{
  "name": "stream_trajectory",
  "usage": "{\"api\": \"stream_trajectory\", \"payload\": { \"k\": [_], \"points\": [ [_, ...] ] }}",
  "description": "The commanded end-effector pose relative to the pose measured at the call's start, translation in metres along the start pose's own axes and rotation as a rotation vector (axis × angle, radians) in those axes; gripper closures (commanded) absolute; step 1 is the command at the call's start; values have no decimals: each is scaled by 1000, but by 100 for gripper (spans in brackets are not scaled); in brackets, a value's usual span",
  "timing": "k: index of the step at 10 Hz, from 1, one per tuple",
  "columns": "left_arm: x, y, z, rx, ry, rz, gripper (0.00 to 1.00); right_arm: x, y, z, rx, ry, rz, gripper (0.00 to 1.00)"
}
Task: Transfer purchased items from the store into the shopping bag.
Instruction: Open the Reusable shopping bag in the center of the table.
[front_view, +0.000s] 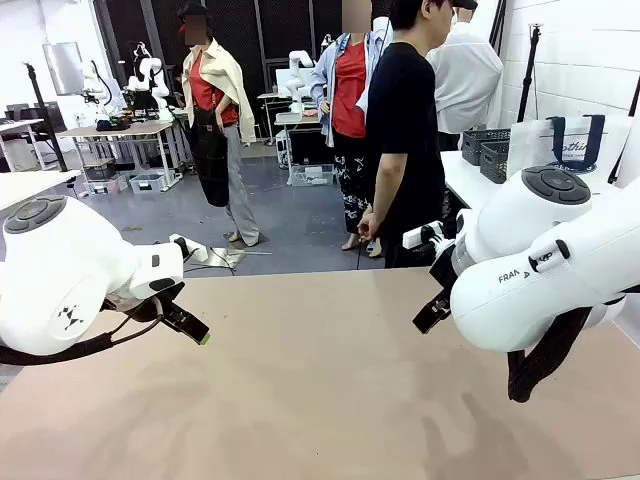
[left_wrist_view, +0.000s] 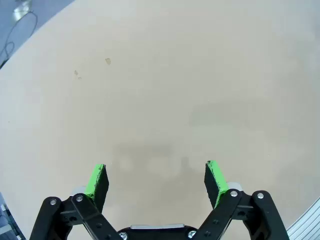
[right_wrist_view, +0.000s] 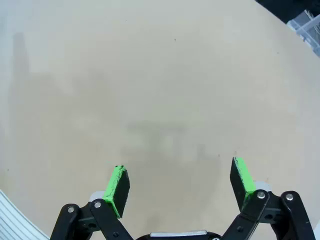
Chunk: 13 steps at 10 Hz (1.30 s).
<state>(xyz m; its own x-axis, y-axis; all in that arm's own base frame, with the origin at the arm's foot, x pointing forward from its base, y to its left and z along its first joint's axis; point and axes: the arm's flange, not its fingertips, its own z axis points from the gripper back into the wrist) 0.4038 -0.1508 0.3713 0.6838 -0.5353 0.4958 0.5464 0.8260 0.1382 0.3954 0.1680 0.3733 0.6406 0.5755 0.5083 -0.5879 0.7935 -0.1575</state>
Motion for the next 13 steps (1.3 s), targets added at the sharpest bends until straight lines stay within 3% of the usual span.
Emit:
{"api": "stream_trajectory", "payload": {
  "k": [1, 13],
  "points": [
    [0, 0, 0, 0, 0, 0, 0, 0, 0, 0, 0, 0, 0, 0],
    [0, 0, 0, 0, 0, 0, 0, 0, 0, 0, 0, 0, 0, 0]
  ]
}}
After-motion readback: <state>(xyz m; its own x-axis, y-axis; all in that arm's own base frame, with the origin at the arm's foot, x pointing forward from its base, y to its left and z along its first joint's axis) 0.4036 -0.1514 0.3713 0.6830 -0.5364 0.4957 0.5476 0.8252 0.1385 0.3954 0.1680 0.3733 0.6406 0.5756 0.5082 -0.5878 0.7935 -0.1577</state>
